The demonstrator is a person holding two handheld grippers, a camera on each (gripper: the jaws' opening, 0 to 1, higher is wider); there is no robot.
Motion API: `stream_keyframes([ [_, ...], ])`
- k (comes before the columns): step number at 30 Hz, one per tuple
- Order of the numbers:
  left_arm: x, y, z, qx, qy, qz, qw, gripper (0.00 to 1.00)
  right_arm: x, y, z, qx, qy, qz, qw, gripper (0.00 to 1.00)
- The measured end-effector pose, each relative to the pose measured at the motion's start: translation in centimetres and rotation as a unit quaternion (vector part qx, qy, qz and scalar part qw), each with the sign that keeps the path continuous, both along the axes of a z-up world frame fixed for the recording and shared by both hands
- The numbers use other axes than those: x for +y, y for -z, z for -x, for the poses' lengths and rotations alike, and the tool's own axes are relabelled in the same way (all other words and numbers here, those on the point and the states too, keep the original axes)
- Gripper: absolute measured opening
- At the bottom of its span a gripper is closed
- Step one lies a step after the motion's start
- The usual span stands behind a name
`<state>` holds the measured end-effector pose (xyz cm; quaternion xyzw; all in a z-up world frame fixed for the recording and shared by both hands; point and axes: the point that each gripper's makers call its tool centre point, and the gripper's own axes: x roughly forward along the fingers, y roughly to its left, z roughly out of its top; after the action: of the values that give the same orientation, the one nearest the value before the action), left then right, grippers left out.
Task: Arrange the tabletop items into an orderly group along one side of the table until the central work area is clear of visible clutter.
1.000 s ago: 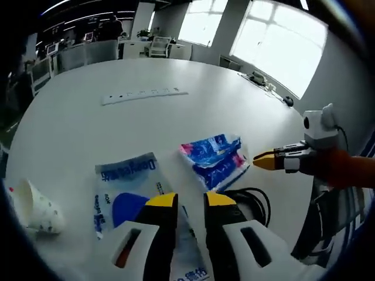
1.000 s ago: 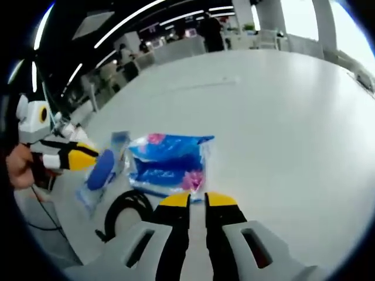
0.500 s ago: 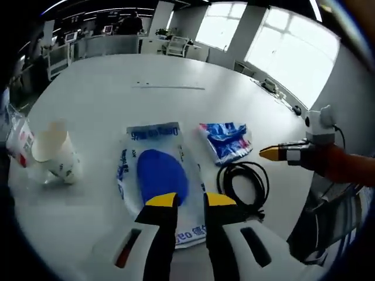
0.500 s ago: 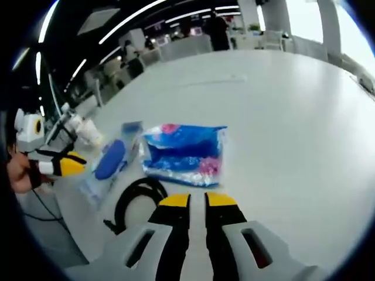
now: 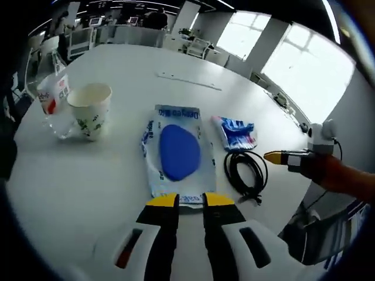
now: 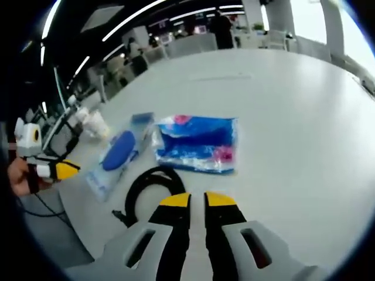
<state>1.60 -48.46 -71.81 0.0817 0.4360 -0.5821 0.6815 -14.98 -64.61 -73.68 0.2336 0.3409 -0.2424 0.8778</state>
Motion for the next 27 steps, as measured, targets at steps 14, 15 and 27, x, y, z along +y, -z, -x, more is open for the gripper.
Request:
stream_keyframes([
  [14, 2.2, 1.3, 0.5, 0.050, -0.041, -0.009, 0.9978, 0.14, 1.2, -0.3, -0.8, -0.006, -0.014, 0.009, 0.9998, 0.06],
  [15, 2.2, 1.4, 0.5, 0.054, -0.044, -0.009, 0.9976, 0.14, 1.2, -0.4, -0.8, -0.005, -0.017, 0.011, 0.9998, 0.07],
  [27, 1.2, 2.4, 0.7, 0.084, -0.075, -0.011, 0.9936, 0.15, -0.9, -1.7, -3.6, -0.007, -0.027, 0.037, 0.9989, 0.07],
])
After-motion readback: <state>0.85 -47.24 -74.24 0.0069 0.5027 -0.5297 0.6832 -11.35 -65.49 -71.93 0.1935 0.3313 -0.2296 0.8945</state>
